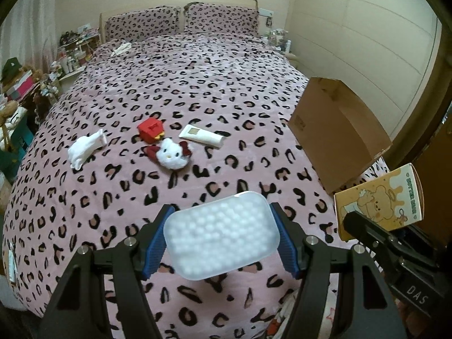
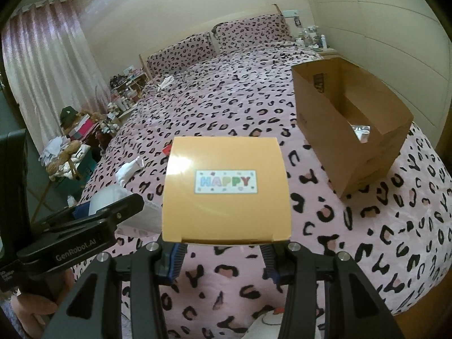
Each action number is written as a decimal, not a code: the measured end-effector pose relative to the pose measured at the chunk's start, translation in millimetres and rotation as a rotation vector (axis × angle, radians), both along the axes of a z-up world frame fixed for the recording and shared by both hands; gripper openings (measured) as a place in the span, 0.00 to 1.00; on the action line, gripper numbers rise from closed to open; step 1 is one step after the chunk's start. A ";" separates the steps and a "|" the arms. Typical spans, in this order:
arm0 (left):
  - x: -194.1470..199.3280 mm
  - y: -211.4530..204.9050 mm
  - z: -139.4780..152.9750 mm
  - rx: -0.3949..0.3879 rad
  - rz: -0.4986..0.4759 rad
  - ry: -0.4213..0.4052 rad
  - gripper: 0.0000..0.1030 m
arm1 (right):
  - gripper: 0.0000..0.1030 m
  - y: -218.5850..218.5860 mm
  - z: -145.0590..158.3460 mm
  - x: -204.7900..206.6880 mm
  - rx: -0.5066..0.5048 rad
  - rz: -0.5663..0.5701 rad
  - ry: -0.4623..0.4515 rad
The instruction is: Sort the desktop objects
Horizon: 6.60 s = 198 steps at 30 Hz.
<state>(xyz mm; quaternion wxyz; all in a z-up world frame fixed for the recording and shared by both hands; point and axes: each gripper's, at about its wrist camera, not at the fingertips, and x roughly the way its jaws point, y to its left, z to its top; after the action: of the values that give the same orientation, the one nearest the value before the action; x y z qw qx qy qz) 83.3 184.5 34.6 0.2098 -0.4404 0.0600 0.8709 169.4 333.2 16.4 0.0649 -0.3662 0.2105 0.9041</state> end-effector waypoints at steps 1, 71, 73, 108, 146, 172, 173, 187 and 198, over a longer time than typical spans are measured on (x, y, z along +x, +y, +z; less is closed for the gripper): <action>-0.3 3.4 -0.2 -0.001 -0.006 0.000 0.66 | 0.45 2.0 0.1 0.4 0.000 -0.004 0.000; -70.1 233.8 9.0 0.034 -0.380 -0.037 0.66 | 0.45 176.7 20.0 -0.6 0.053 -0.279 0.007; -74.5 241.0 13.2 0.041 -0.386 -0.039 0.66 | 0.45 183.6 21.3 -3.7 0.054 -0.282 0.009; -156.4 362.2 9.7 0.066 -0.478 -0.069 0.66 | 0.45 244.5 -9.5 -85.1 0.062 -0.241 -0.070; -165.2 354.6 -58.3 -0.228 -0.619 -0.049 0.66 | 0.46 241.8 -52.9 -97.9 0.134 -0.109 -0.261; -152.9 301.2 2.3 -0.097 -0.538 -0.048 0.75 | 0.57 221.9 -1.2 -85.9 0.171 -0.154 -0.224; -150.5 293.2 7.7 -0.087 -0.529 -0.046 0.75 | 0.57 217.1 5.2 -84.4 0.176 -0.152 -0.213; -117.8 171.1 35.1 -0.062 -0.384 -0.028 0.80 | 0.57 138.1 54.9 -77.6 0.220 -0.063 -0.148; -100.6 45.5 16.2 -0.064 -0.177 -0.068 0.80 | 0.57 52.4 49.5 -83.9 0.197 0.066 -0.140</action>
<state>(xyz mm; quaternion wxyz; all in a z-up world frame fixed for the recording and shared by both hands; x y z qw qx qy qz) -17.2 230.0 50.8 0.2736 -0.4693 0.1190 0.8311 85.5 385.6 65.8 0.0855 -0.4268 0.1034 0.8943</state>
